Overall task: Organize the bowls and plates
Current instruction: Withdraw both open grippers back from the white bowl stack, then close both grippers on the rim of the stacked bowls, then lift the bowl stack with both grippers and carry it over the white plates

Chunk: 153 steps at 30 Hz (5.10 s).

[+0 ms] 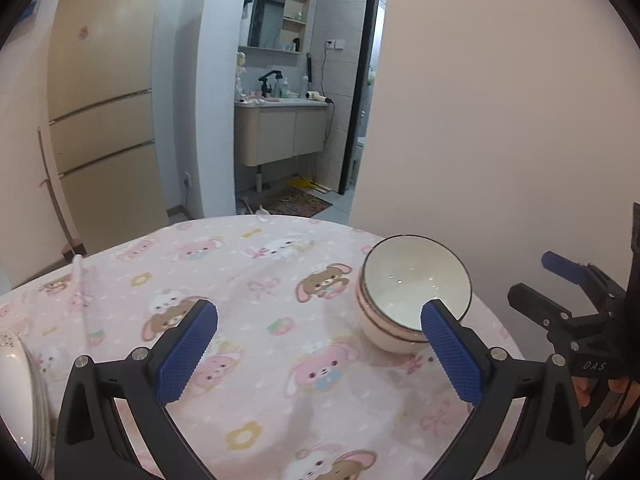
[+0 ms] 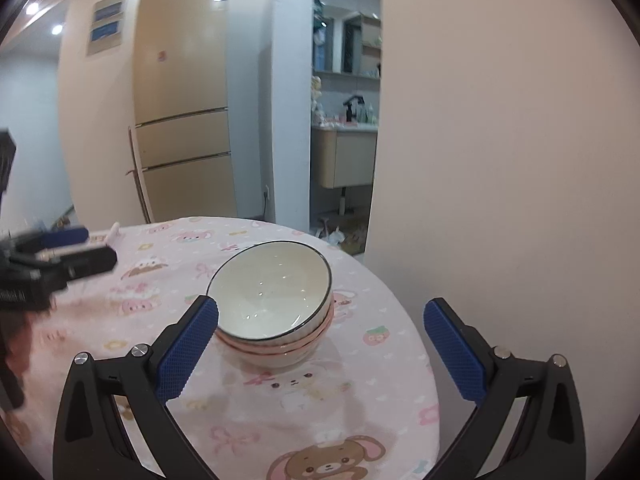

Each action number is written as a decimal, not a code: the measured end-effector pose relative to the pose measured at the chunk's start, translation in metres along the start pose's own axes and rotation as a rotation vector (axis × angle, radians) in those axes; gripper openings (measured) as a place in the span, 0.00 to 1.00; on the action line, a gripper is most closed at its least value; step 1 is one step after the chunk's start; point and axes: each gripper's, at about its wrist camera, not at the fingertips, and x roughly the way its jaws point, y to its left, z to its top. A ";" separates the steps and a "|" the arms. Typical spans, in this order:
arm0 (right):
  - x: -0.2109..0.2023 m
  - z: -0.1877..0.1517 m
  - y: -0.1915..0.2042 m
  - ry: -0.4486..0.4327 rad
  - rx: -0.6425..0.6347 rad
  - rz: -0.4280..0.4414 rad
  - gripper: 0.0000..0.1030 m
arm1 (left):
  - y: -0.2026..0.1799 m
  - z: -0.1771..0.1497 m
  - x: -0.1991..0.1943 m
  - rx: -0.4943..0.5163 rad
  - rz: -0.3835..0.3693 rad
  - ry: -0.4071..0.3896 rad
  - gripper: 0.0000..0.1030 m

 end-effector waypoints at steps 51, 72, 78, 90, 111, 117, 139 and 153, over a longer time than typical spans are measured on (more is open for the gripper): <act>0.132 -0.006 -0.043 0.530 0.366 0.323 0.45 | 0.006 -0.005 0.135 -0.339 -0.258 0.433 0.50; 0.166 -0.018 -0.055 0.606 0.536 0.352 0.38 | -0.002 -0.013 0.162 -0.462 -0.230 0.505 0.41; 0.158 -0.015 -0.041 0.629 0.526 0.349 0.34 | 0.009 -0.018 0.145 -0.485 -0.207 0.525 0.41; 0.131 0.003 0.033 0.616 0.404 0.404 0.33 | 0.055 -0.025 0.074 -0.540 -0.156 0.491 0.41; 0.108 0.021 0.238 0.642 0.160 0.552 0.33 | 0.204 -0.072 -0.076 -0.703 -0.022 0.370 0.41; 0.108 0.013 0.288 0.651 0.097 0.576 0.33 | 0.235 -0.086 -0.100 -0.709 0.024 0.368 0.41; 0.103 0.017 0.328 0.703 0.067 0.620 0.33 | 0.271 -0.102 -0.130 -0.786 0.040 0.347 0.41; 0.109 0.040 0.440 0.722 -0.035 0.748 0.33 | 0.347 -0.103 -0.198 -0.858 0.200 0.276 0.40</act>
